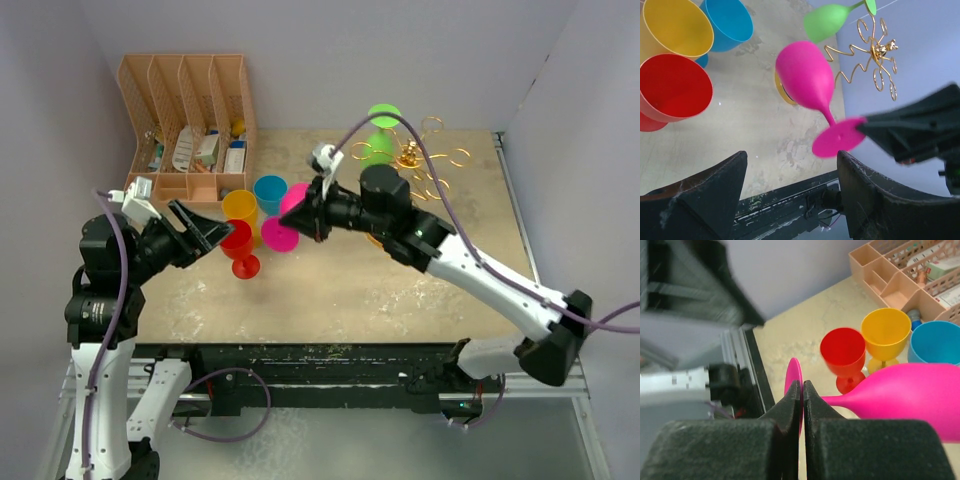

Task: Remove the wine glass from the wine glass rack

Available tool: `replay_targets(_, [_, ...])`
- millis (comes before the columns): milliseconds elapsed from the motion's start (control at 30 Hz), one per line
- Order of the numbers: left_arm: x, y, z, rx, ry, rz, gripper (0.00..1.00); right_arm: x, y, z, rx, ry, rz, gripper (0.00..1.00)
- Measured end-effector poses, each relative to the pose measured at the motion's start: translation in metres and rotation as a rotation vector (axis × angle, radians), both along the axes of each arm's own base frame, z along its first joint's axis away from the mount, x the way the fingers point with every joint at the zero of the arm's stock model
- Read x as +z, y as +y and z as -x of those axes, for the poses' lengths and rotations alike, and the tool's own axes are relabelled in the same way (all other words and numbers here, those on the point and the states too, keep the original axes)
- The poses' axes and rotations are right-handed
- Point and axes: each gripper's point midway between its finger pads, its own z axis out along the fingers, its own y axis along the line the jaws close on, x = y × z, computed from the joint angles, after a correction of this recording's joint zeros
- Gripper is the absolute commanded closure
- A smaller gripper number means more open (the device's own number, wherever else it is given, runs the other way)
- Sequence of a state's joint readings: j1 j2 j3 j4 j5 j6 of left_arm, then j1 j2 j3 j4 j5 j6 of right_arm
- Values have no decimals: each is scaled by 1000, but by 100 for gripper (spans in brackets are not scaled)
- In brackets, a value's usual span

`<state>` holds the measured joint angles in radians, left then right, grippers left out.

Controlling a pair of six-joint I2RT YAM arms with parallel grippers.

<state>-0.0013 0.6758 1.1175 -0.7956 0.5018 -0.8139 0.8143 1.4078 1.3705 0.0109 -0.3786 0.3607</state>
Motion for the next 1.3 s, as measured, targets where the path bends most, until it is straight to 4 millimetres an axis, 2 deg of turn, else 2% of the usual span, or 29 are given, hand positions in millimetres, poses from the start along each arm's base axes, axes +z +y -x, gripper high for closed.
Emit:
replay_targets(33, [1, 0, 0, 2, 2, 4, 25, 0, -2, 17, 21, -54, 24, 100])
replay_targets(100, [4, 0, 1, 2, 1, 6, 25, 2, -15, 38, 26, -153, 51, 100])
replay_targets(300, [15, -7, 7, -32, 3, 49, 27, 23, -79, 47, -158, -433, 76, 100])
replay_targets(400, [18, -15, 13, -69, 24, 95, 27, 33, -87, 56, -193, -560, 72, 100])
replay_targets(500, [26, -24, 19, -117, 41, 164, 28, 29, -82, 72, -200, -702, 93, 100])
replay_targets(733, [34, -41, 27, -200, 90, 320, 28, 0, -42, 113, -146, -1047, 218, 100])
replay_targets(900, [38, -48, 31, -255, 113, 385, 29, -1, -17, 135, -174, -1302, 273, 100])
replay_targets(1133, [43, -53, 39, -308, 117, 409, 31, -8, 2, 132, -269, -1556, 388, 100])
replay_targets(1300, [44, -56, 45, -336, 116, 410, 34, 8, -3, 132, -339, -1620, 378, 100])
